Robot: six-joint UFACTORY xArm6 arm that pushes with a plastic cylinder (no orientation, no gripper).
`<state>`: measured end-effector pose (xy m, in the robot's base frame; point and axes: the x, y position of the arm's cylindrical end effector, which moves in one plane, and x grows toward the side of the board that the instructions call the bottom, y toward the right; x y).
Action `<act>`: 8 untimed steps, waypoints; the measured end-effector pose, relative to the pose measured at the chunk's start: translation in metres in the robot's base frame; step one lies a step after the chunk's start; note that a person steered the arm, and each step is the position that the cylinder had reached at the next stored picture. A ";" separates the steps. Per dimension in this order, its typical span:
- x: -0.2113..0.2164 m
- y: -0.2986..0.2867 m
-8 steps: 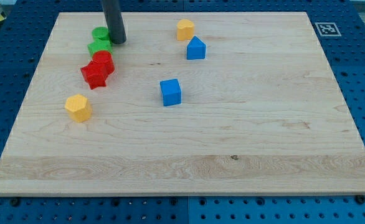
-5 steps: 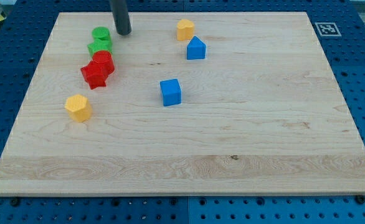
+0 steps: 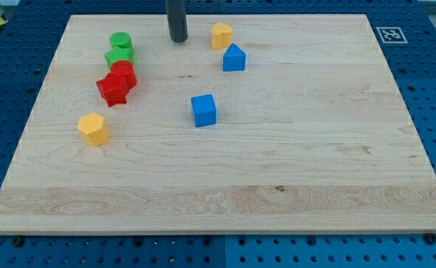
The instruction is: Push the blue triangle down a bit
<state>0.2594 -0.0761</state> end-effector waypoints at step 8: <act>0.085 0.077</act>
